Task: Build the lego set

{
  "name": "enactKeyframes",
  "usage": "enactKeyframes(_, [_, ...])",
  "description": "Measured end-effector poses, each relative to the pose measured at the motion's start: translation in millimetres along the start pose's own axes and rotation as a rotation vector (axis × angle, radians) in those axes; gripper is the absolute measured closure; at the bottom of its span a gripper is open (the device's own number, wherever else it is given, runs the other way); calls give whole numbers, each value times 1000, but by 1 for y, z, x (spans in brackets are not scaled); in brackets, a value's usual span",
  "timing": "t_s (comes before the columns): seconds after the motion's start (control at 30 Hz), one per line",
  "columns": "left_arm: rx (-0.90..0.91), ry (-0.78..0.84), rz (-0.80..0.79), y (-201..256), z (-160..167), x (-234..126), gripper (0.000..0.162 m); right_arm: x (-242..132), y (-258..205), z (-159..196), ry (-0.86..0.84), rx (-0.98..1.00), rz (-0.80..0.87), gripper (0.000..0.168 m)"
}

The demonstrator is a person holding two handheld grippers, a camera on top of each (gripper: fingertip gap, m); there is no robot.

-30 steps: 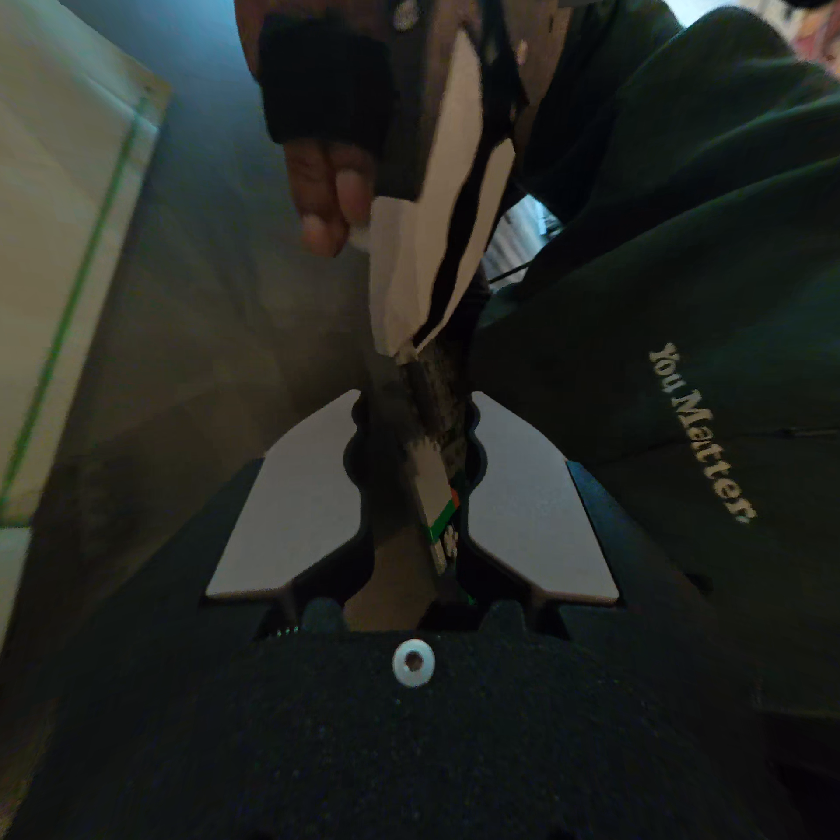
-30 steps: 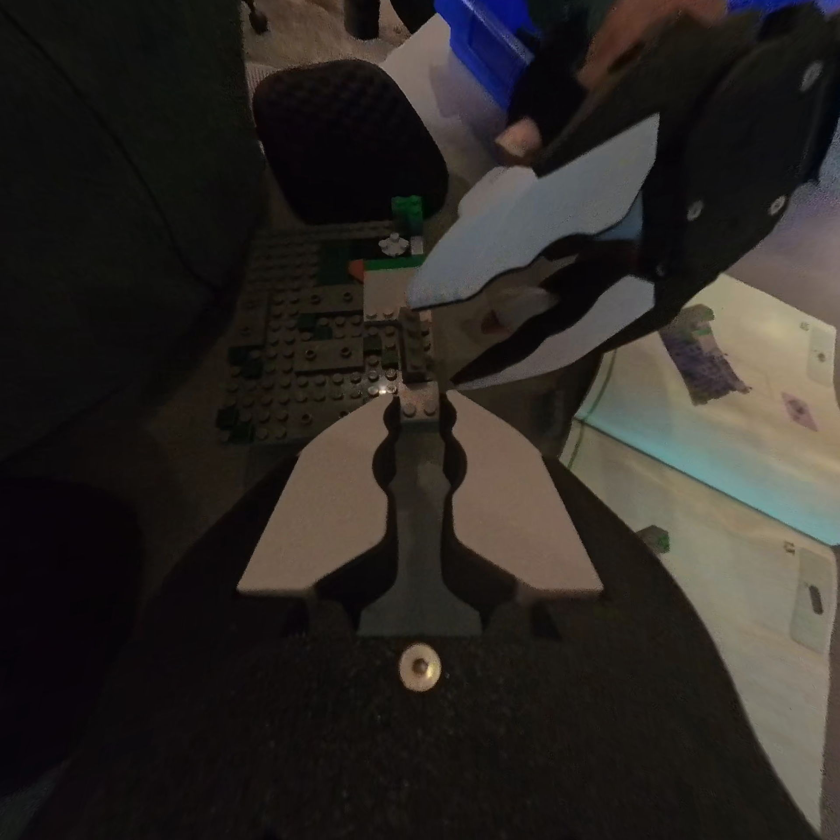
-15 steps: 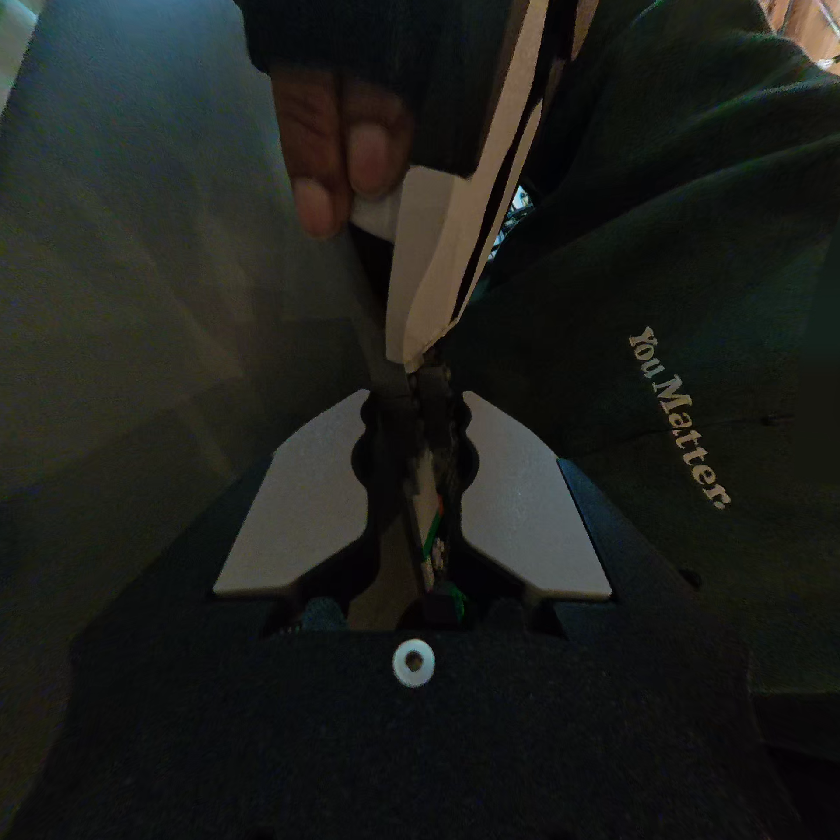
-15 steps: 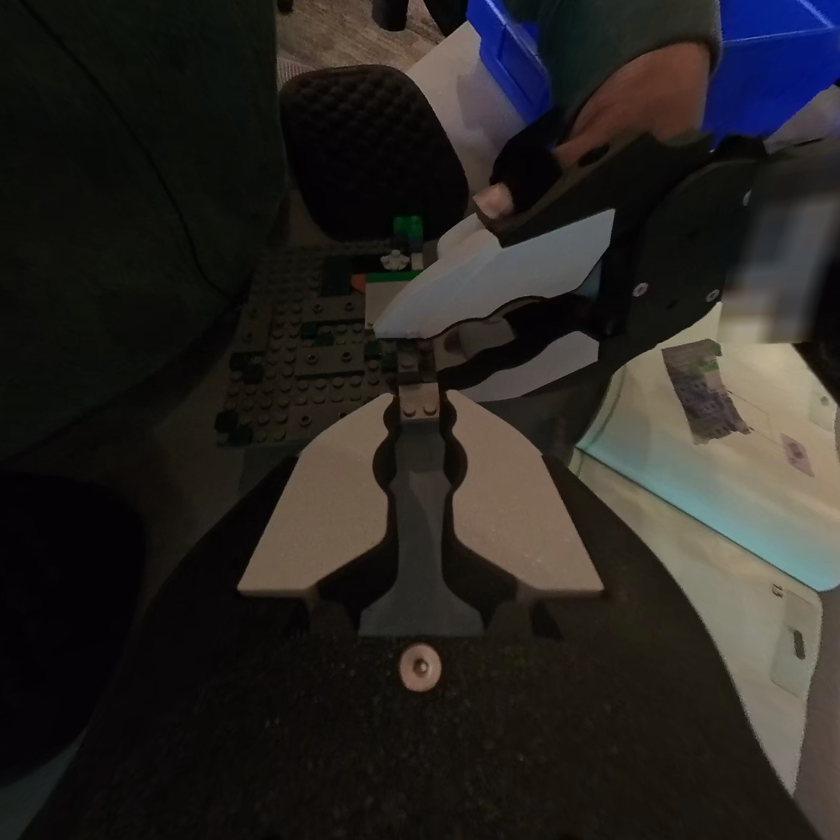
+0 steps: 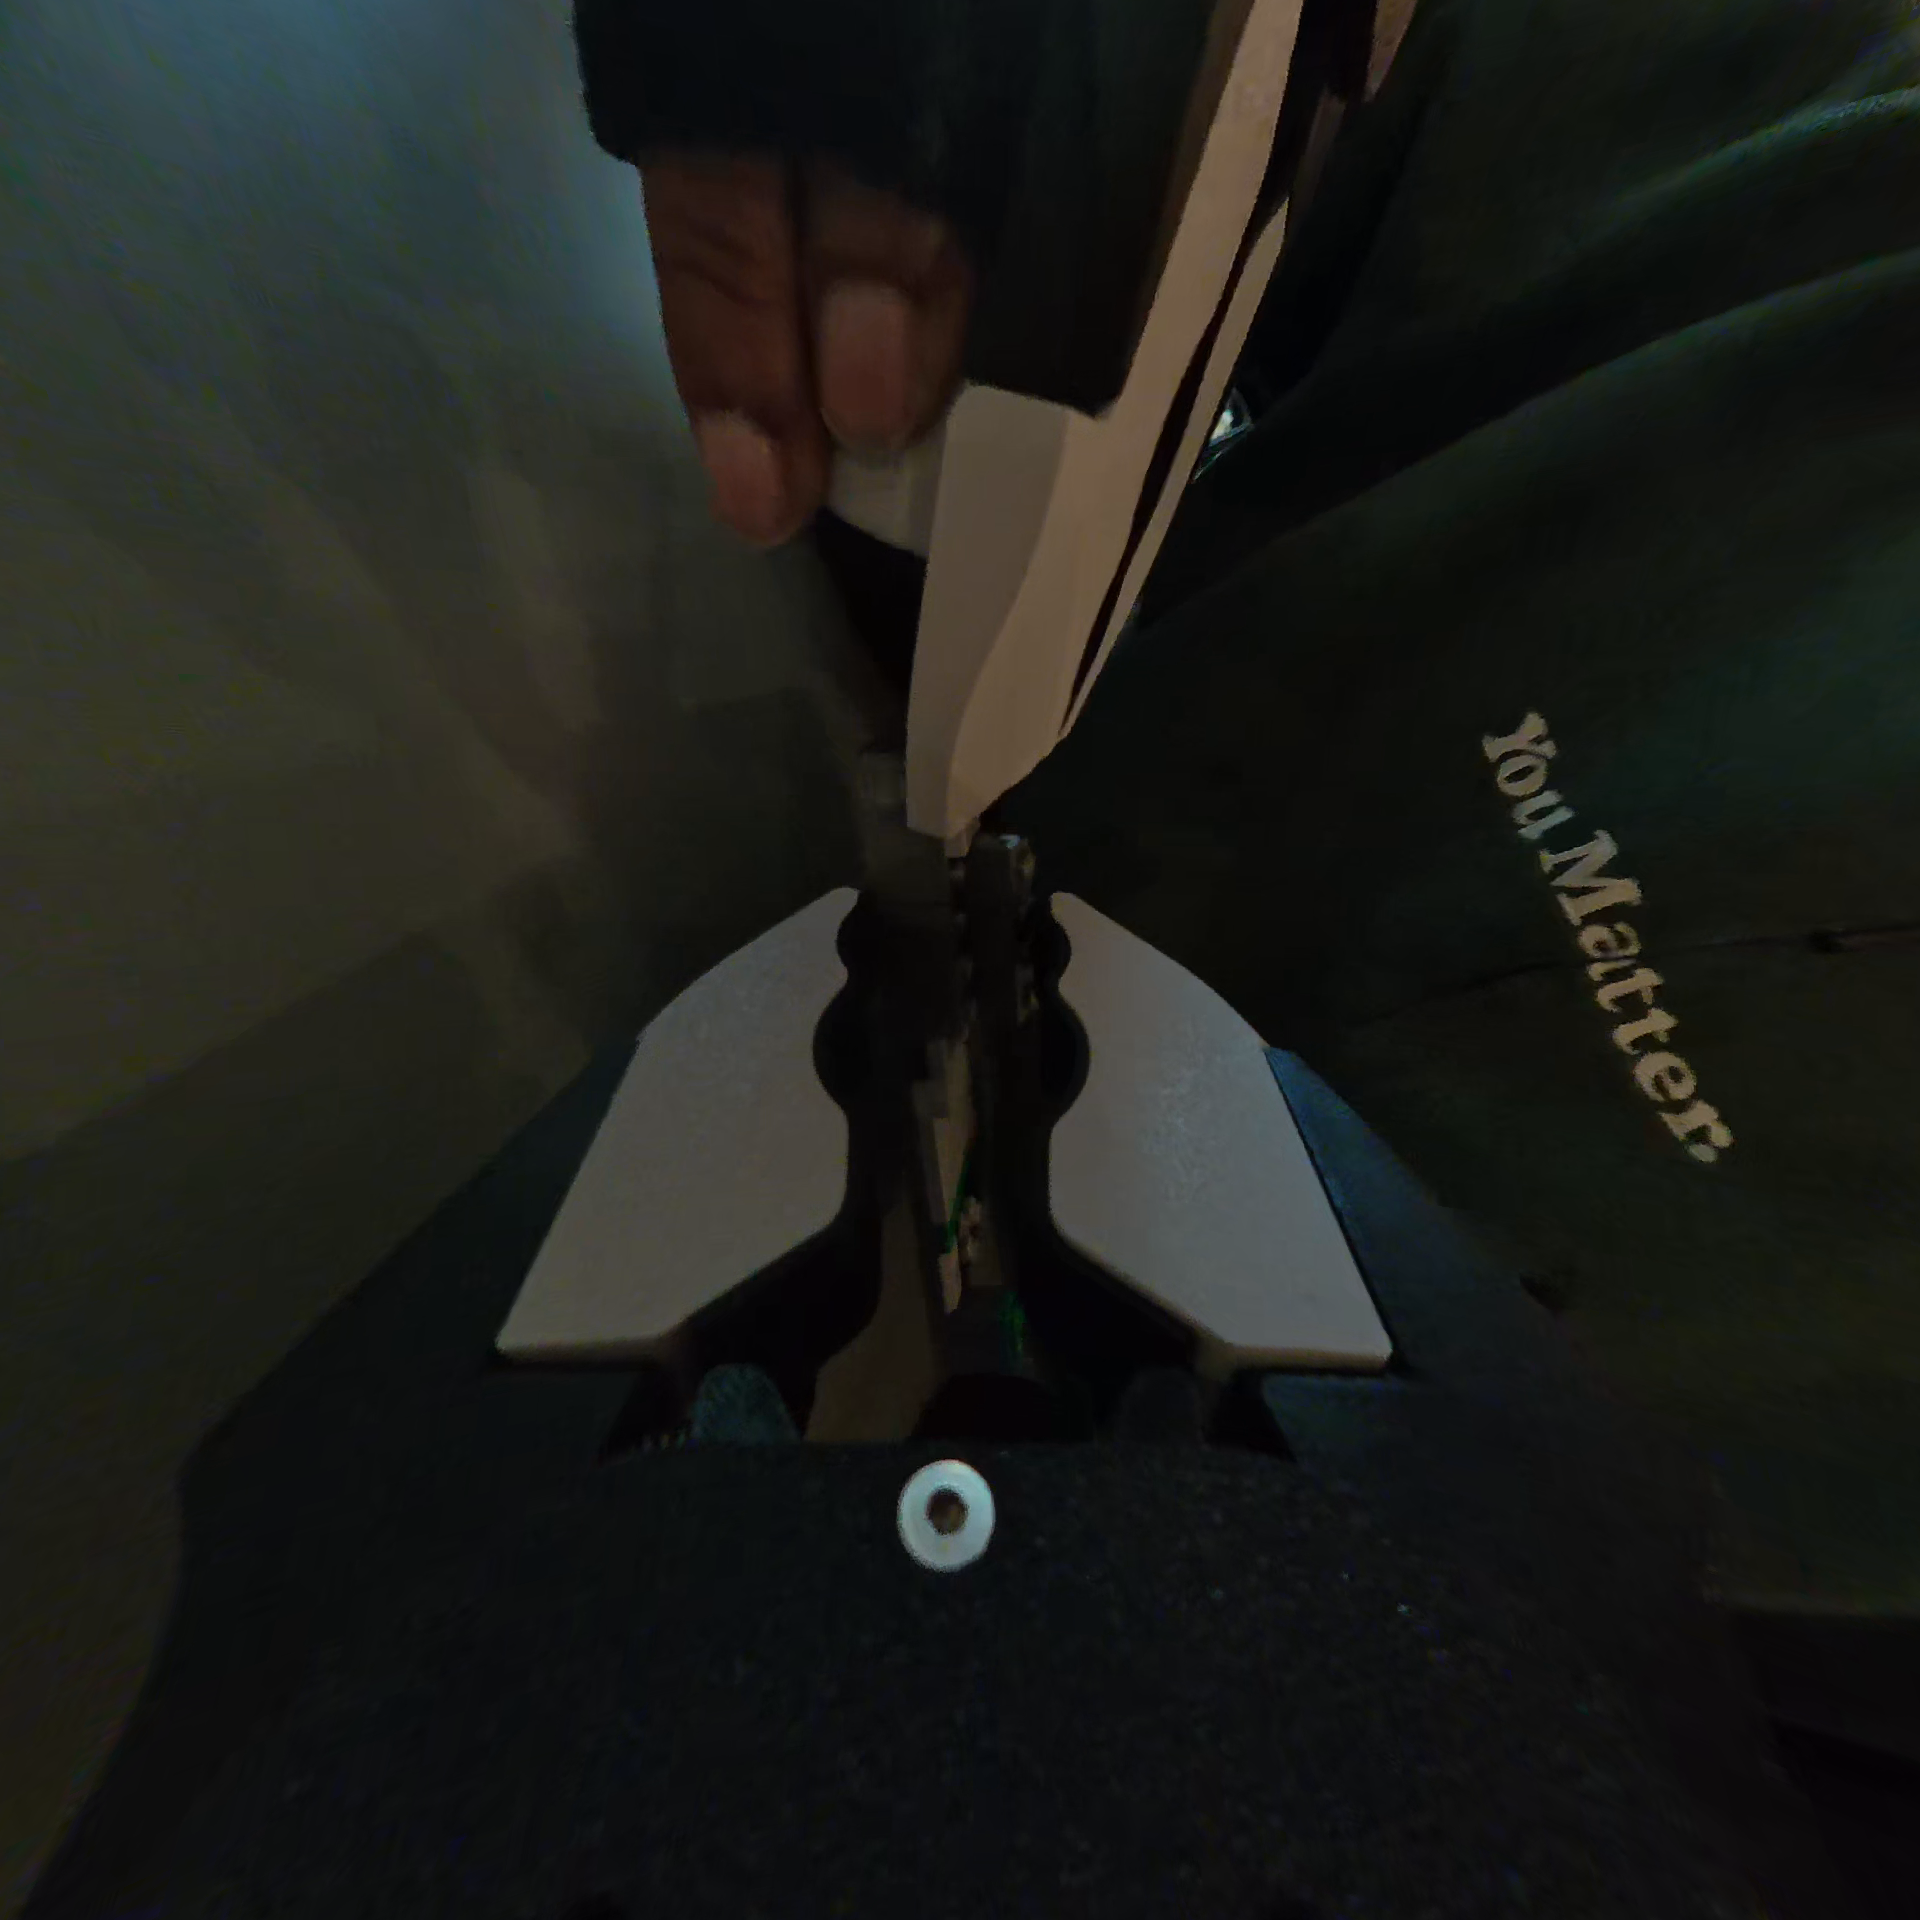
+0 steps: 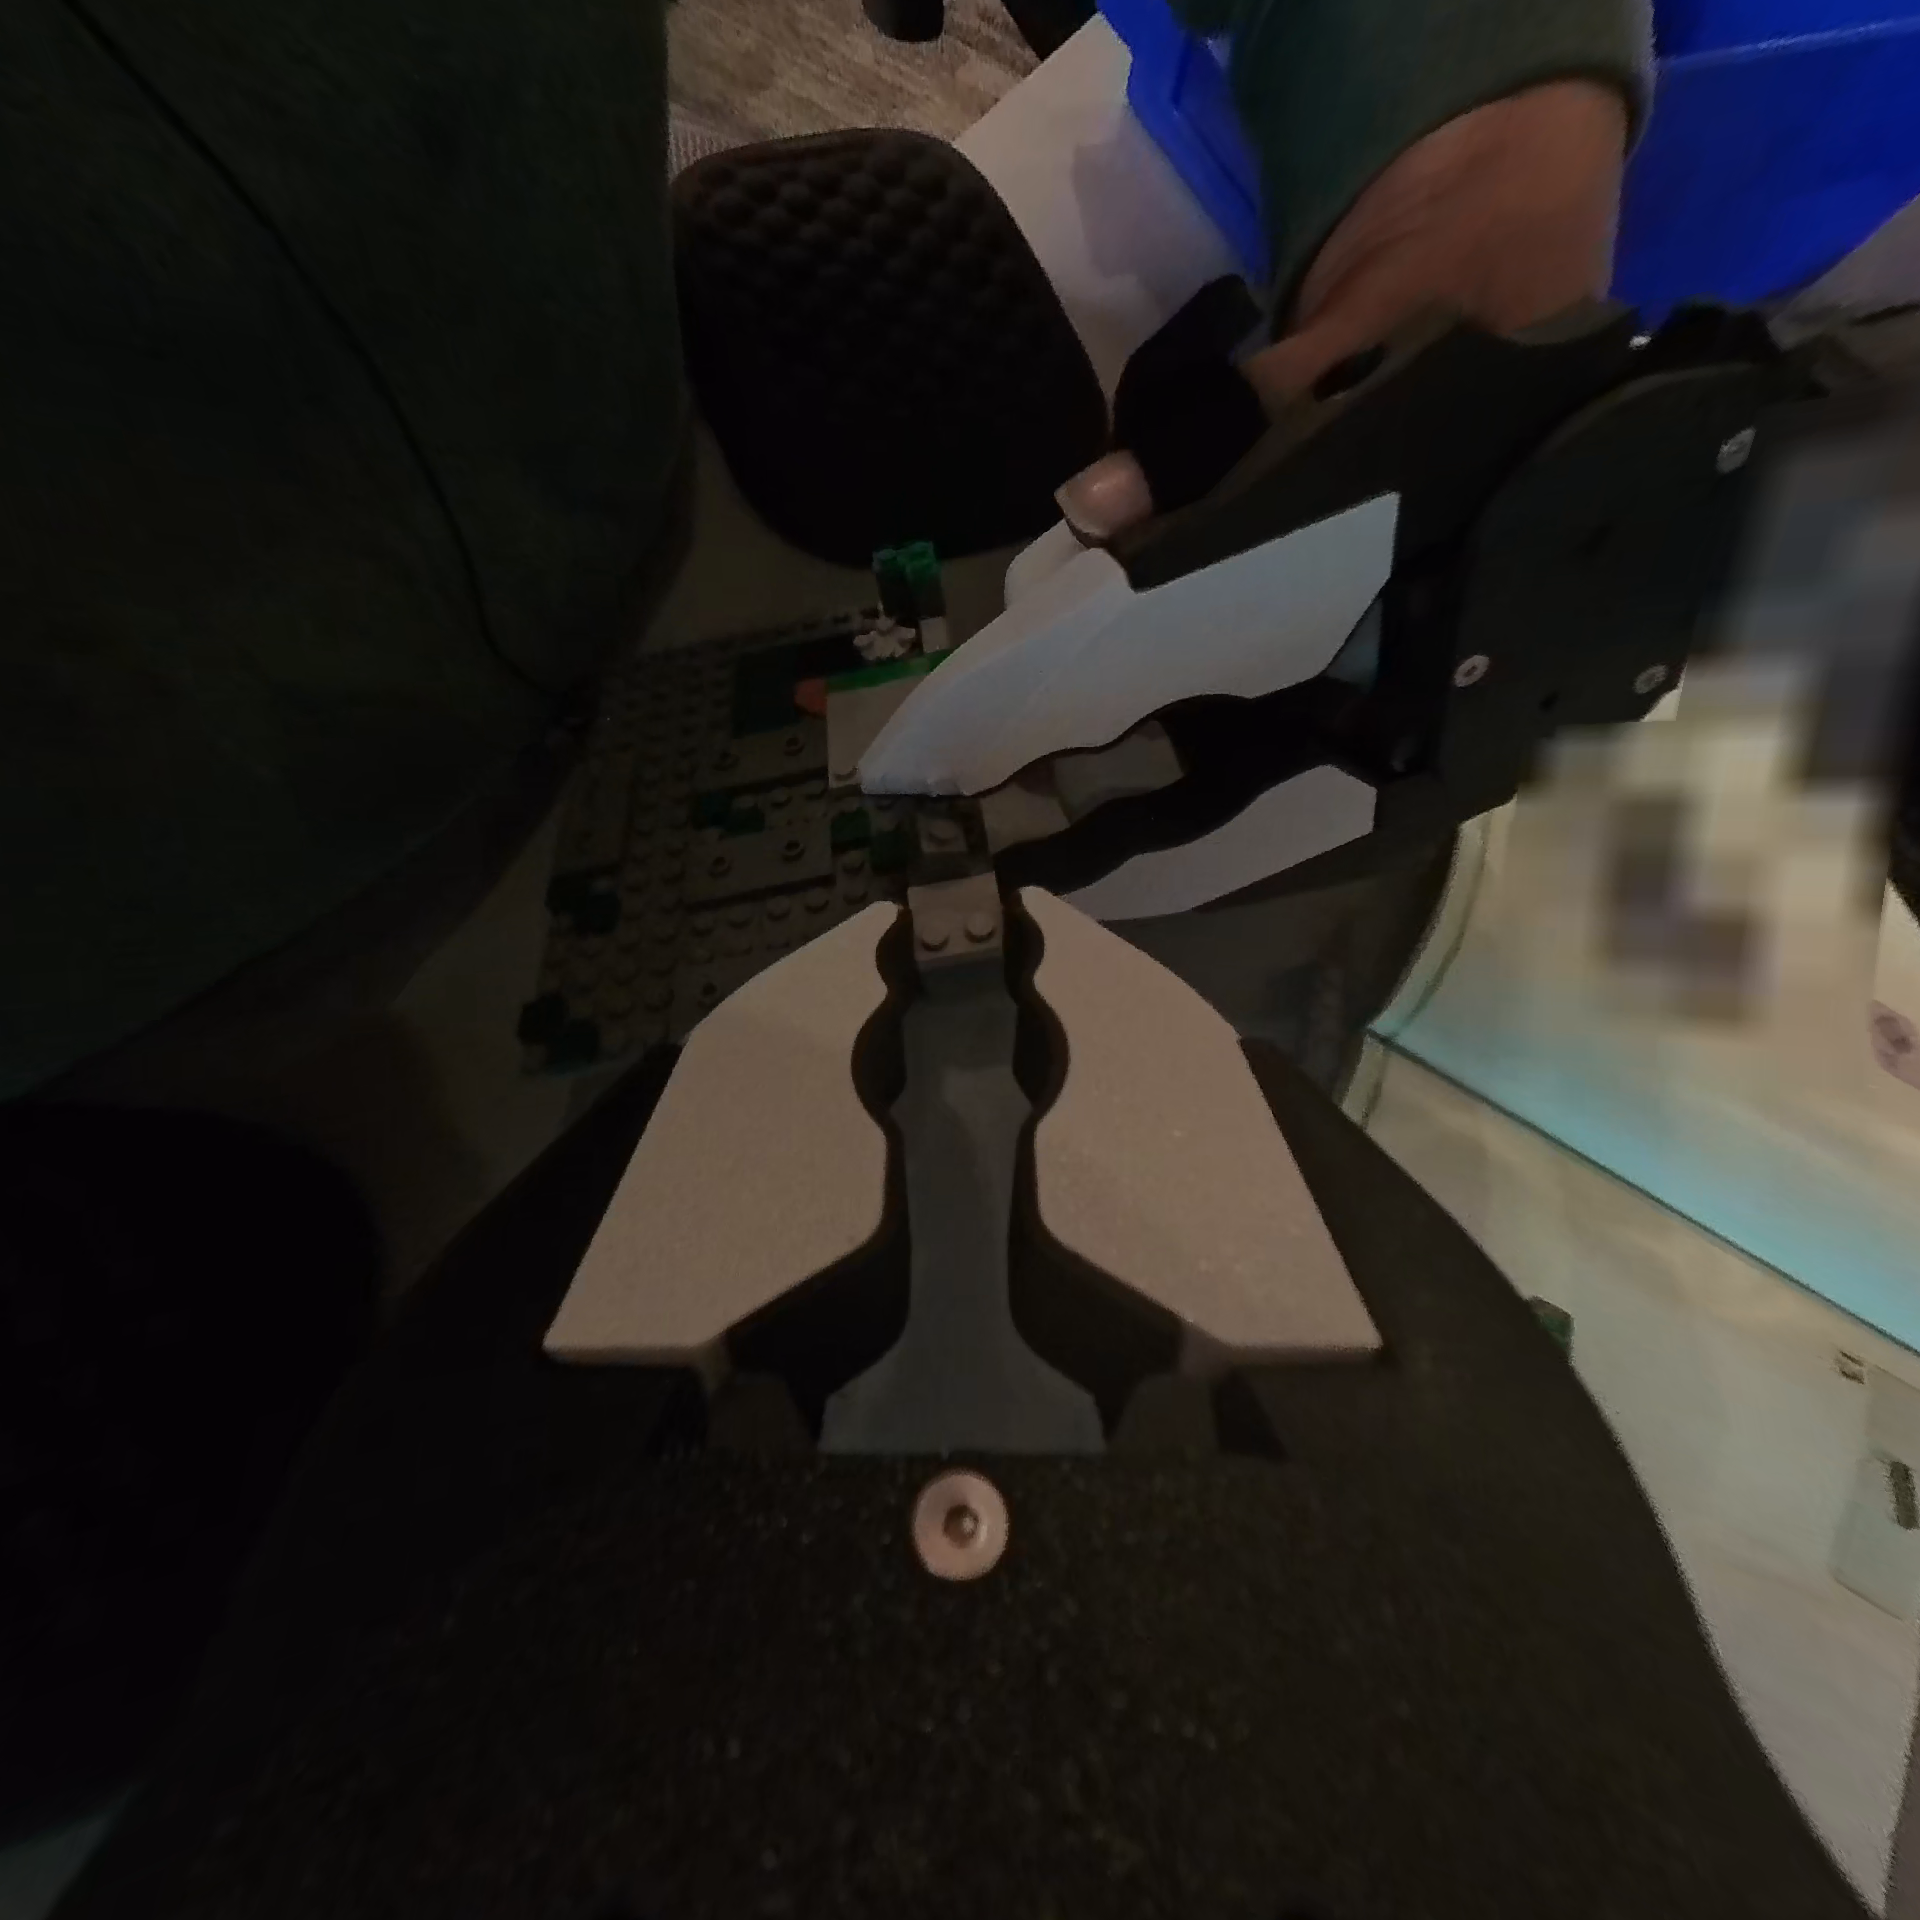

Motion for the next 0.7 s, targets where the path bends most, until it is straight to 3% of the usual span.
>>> enactKeyframes(0.47, [58,-69,-3,5,7,8,130,6,-8,-3,3,-15,-30,152])
enactKeyframes(0.7, [104,-123,103,13,11,9,132,10,-16,-11,15,-55,-78,152])
Point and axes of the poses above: each gripper's, where its closed fingertips meet, x out along the fingers, z out of its underside, y = z × x across the jaws, the point moved 4 cm from there along -x, back along the fingers, and after that the axes turned 13 degrees about x, right-handed, at the moved point
